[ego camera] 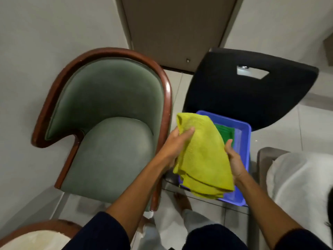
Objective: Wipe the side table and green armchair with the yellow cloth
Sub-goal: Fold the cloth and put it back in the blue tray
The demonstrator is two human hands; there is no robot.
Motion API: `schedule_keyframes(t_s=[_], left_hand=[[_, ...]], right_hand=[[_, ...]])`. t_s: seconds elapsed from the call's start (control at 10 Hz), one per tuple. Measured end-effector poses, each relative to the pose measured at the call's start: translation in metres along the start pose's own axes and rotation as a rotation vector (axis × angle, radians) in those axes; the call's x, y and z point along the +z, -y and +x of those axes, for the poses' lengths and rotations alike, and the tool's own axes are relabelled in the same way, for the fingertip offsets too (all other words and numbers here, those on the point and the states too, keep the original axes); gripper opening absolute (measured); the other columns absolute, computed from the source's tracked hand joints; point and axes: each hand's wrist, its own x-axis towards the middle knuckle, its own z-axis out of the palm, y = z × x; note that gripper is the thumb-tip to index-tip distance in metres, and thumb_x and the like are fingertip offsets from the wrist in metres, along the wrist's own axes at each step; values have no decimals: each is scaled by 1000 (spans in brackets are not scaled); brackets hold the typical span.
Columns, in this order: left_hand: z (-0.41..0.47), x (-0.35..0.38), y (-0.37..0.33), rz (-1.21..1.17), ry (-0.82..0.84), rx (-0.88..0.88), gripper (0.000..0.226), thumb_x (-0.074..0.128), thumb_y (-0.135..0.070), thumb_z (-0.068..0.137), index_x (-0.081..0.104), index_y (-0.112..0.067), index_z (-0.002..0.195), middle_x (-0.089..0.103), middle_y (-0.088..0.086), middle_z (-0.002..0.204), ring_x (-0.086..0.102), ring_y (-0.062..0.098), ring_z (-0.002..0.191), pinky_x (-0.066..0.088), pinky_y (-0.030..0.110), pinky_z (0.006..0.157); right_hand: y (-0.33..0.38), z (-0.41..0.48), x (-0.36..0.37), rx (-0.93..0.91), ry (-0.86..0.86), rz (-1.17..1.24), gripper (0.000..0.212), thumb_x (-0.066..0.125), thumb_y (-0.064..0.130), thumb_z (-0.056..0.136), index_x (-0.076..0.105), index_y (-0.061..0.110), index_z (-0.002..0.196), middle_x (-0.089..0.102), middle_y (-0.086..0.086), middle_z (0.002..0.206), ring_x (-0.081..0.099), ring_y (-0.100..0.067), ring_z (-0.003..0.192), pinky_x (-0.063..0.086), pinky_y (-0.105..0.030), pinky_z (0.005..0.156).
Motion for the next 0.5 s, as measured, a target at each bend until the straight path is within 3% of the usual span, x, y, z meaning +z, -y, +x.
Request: schedule_keyframes(t_s=[0.1,0.2,0.3,0.4,0.5], left_hand=[[28,17,56,197,-91,-141,35,50,-17,99,46,-10,133,58,15,134,59,21,110,48,34,95],[41,25,96,243,-97,-258,40,58,-5,93,44,-8,131,55,22,136,58,22,105,51,32,89],[56,31,135,316,-128,-260,56,63,-1,88,37,-7,137,55,21,135,61,17,97,53,13,70],[63,30,142,491,-134,-224,65,62,-4,88,29,-11,144,50,19,140,58,29,115,51,24,86],[59,27,136,854,-151,-107,77,61,-8,88,16,-9,150,37,20,150,40,35,134,38,40,108]], right_hand=[[-6,2,-50,83,-128,-24,40,64,38,84,77,5,102,80,-14,92,78,-25,79,63,-35,61],[-13,9,-83,149,-135,-130,43,71,14,76,69,0,117,74,-21,111,76,-31,90,63,-41,71],[-24,28,-113,85,-255,-272,55,78,4,71,63,3,124,75,-15,113,75,-30,93,62,-40,74],[-35,43,-125,89,-350,-383,47,79,6,77,62,5,121,77,-11,107,75,-27,88,62,-38,73],[-38,46,-133,163,-472,-673,48,80,10,79,56,3,121,68,-18,107,68,-29,85,58,-43,78]])
